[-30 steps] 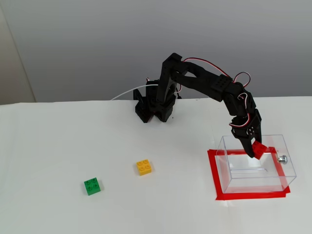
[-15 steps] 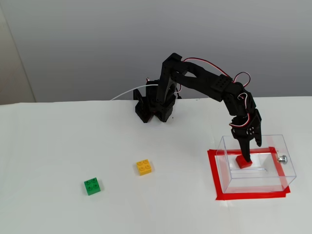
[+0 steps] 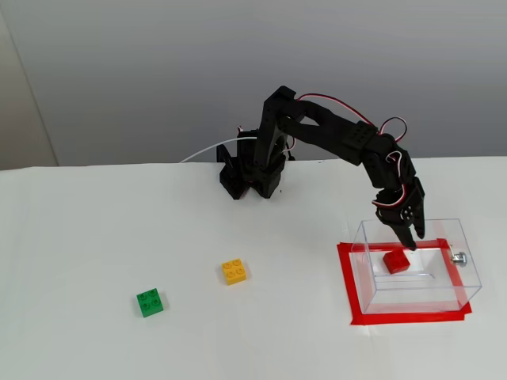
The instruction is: Pick the red lego brick and place it into the transparent box
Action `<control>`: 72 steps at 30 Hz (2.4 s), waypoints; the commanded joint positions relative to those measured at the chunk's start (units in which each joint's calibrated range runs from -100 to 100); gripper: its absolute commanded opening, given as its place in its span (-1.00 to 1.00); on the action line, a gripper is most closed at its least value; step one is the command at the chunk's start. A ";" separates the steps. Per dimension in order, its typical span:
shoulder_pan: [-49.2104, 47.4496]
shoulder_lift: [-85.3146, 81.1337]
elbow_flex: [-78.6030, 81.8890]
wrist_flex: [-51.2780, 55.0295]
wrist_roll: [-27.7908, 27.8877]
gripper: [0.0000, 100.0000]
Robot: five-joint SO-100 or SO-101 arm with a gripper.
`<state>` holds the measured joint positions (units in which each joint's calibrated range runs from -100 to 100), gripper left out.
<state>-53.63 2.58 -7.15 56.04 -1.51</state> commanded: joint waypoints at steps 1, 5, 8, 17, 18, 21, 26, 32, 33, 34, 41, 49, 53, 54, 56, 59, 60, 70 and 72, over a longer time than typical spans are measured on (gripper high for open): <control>1.40 -2.03 -2.71 2.27 0.21 -0.97; 2.80 -4.40 -2.71 5.93 -0.05 -0.97; 4.65 -6.95 -2.71 8.36 -0.05 -0.97; 15.44 -21.97 -2.62 18.46 0.16 -0.97; 17.22 -23.84 -2.34 19.15 0.16 -0.97; 22.84 -29.27 -1.62 19.59 0.16 -0.97; 31.78 -36.22 0.73 19.59 -0.05 -0.97; 40.80 -43.95 4.35 19.50 -0.21 -0.97; 42.14 -45.22 4.98 19.50 -0.21 -0.97; 43.47 -46.58 5.79 19.50 -0.21 -0.97; 51.53 -57.86 14.11 19.50 -0.26 -0.97; 56.55 -72.88 27.22 18.72 0.11 -0.97; 56.77 -80.69 33.01 18.72 0.16 -0.97; 56.77 -82.47 34.09 18.89 0.16 -0.97; 56.85 -85.52 35.90 18.98 0.16 -0.97; 56.70 -89.43 38.43 18.81 0.16 -0.97; 56.70 -90.78 39.43 18.72 0.16 -0.97; 56.85 -100.03 44.76 18.63 0.21 -0.97; 56.85 -101.56 45.67 18.63 0.26 -0.97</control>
<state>2.67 -97.63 37.95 75.41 -1.56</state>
